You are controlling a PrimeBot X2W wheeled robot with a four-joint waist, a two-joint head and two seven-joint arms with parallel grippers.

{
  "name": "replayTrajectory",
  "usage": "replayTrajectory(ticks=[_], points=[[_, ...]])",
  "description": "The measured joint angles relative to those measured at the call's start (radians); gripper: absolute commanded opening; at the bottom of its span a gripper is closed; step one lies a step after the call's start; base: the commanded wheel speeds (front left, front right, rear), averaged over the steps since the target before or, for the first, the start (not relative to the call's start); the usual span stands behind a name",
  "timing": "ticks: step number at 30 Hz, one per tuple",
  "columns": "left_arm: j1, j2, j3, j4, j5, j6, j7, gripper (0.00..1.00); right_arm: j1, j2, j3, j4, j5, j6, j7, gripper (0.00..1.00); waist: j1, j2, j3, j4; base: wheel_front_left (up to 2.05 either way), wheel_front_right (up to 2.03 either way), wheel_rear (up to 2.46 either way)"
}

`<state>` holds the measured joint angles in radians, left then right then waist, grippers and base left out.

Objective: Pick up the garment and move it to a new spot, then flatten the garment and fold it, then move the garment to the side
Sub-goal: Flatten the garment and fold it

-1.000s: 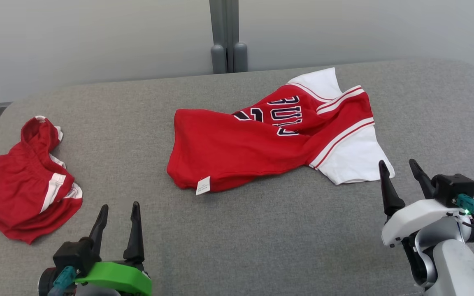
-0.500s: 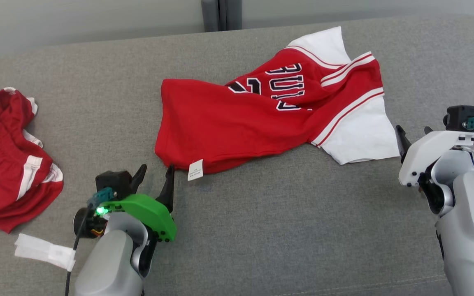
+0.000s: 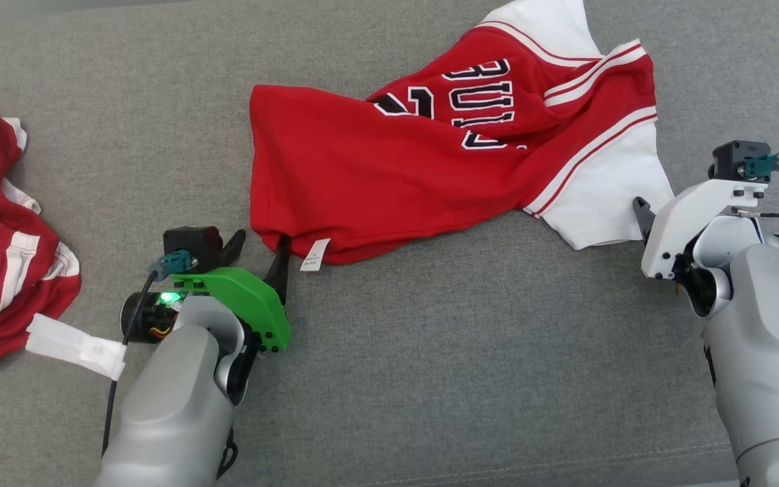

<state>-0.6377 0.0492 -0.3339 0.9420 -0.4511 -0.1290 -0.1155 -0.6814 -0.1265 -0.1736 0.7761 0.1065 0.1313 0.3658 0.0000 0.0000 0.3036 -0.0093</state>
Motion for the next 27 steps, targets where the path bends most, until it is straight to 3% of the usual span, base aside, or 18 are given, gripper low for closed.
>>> replayTrajectory(ticks=[3,4,5,6,7,8,16,20,27], points=[[-0.012,0.006,-0.053,0.002,-0.041,0.001,0.016,1.00,-0.013,0.006,-0.007,0.026,0.005,0.000,0.027,1.00,0.0000,0.0000,0.006,0.003,0.00,0.00,0.00],[-0.016,0.008,-0.068,0.002,-0.054,0.002,0.027,0.57,-0.017,0.006,-0.007,0.036,0.004,0.000,0.046,0.93,0.0000,0.0000,0.007,0.003,0.00,0.00,0.00],[-0.020,0.009,-0.083,0.005,-0.060,0.002,0.036,0.44,-0.021,0.005,-0.010,0.043,0.004,0.000,0.063,0.87,0.0000,0.0000,0.006,0.002,0.00,0.00,0.00],[-0.024,0.010,-0.096,0.006,-0.068,0.002,0.043,0.09,-0.024,0.005,-0.010,0.046,0.004,0.000,0.078,0.46,0.0000,0.0000,0.006,0.002,0.00,0.00,0.00],[-0.025,0.011,-0.106,0.007,-0.079,0.002,0.047,0.00,-0.026,0.004,-0.008,0.046,0.004,0.000,0.088,0.31,0.0000,0.0000,0.005,0.001,0.00,0.00,0.00],[-0.027,0.011,-0.121,0.007,-0.090,0.002,0.050,0.00,-0.027,0.004,-0.004,0.047,0.005,0.000,0.097,0.00,0.0000,0.0000,0.004,0.000,0.00,0.00,0.00],[-0.027,0.010,-0.186,0.004,-0.162,0.002,0.056,0.00,-0.017,-0.007,0.019,0.022,0.042,0.000,0.109,0.00,0.0000,0.0000,-0.005,-0.006,0.00,0.00,0.00],[-0.015,0.016,-0.188,-0.043,-0.216,0.001,-0.007,0.00,0.003,0.013,0.023,-0.038,0.147,-0.001,0.080,0.00,0.0000,0.0000,-0.014,-0.006,0.00,0.00,0.00],[0.040,0.076,-0.193,-0.300,-0.387,0.000,-0.079,0.00,0.100,-0.021,0.068,-0.359,0.324,-0.001,0.015,0.00,0.0000,0.0000,-0.043,0.002,0.00,0.00,0.00]])
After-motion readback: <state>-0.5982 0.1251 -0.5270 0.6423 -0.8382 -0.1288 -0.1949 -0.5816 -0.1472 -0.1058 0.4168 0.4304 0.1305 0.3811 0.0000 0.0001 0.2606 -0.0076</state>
